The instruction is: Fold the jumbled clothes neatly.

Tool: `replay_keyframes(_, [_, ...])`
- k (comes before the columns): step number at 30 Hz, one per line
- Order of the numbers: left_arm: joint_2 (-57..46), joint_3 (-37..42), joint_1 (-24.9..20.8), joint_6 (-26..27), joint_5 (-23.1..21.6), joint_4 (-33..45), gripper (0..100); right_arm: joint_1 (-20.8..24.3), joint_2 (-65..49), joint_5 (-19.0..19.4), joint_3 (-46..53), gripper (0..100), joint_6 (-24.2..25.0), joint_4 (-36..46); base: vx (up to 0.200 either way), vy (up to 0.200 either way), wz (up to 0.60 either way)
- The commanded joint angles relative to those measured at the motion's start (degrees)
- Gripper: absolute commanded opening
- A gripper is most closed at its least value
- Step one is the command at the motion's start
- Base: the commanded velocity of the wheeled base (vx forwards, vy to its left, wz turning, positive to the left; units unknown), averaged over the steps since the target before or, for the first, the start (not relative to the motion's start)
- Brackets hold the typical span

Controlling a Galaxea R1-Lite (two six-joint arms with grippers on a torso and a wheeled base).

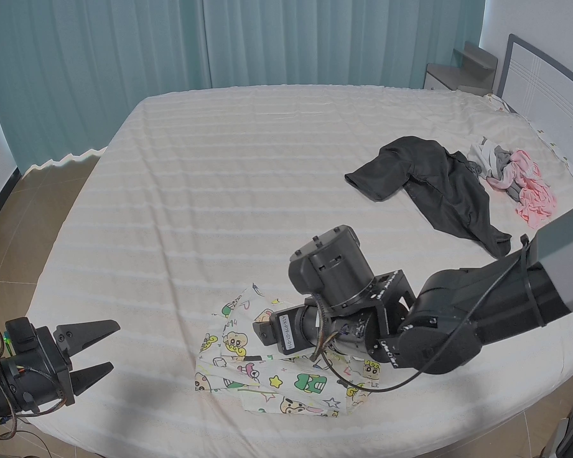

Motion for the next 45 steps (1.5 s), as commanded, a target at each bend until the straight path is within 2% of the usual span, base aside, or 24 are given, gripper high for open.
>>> replay_keyframes(1, [2.18,0.30,0.54,-0.11,-1.39,0.01,100,0.01,6.53,-2.18,-11.17,100,0.19,8.45,0.000,0.000,0.00])
replay_keyframes(2, [2.62,0.30,0.98,-0.11,-1.48,0.01,100,0.09,7.41,-2.27,-14.07,100,0.63,11.00,0.000,0.000,0.00])
replay_keyframes(4, [2.62,0.30,0.98,-0.11,-1.48,0.01,100,0.09,7.41,-2.27,-14.07,100,0.63,11.00,0.000,0.000,0.00])
replay_keyframes(5, [3.15,0.30,2.03,-0.03,-1.57,0.01,100,-0.61,9.34,-2.45,-19.52,100,1.77,17.06,0.000,0.000,0.00])
replay_keyframes(7, [3.06,0.30,2.56,-0.11,-2.36,-0.08,100,-1.31,10.13,-2.27,-20.75,100,2.04,18.99,0.000,0.000,0.00])
replay_keyframes(15, [4.11,0.30,3.17,-0.38,-4.21,-0.08,100,-1.75,12.24,-1.83,-20.58,100,2.56,19.35,0.000,0.000,0.00])
replay_keyframes(21, [3.94,0.48,3.26,-3.01,-4.47,-2.19,100,-2.01,12.33,-1.83,-20.84,100,2.56,19.26,0.000,0.000,0.00])
replay_keyframes(31, [4.11,0.56,8.10,-3.01,-10.36,-2.37,100,-2.01,12.42,-1.92,-21.02,100,2.56,19.17,0.000,0.200,0.00])
replay_keyframes(39, [4.29,0.56,8.18,-3.01,-10.36,-2.37,100,-2.45,12.68,-1.92,-21.63,100,2.47,19.43,0.000,0.200,0.00])
replay_keyframes(45, [5.08,0.56,8.18,-2.84,-10.36,-2.45,100,-3.25,13.91,-2.01,-21.45,100,1.77,19.70,0.000,0.000,0.00])
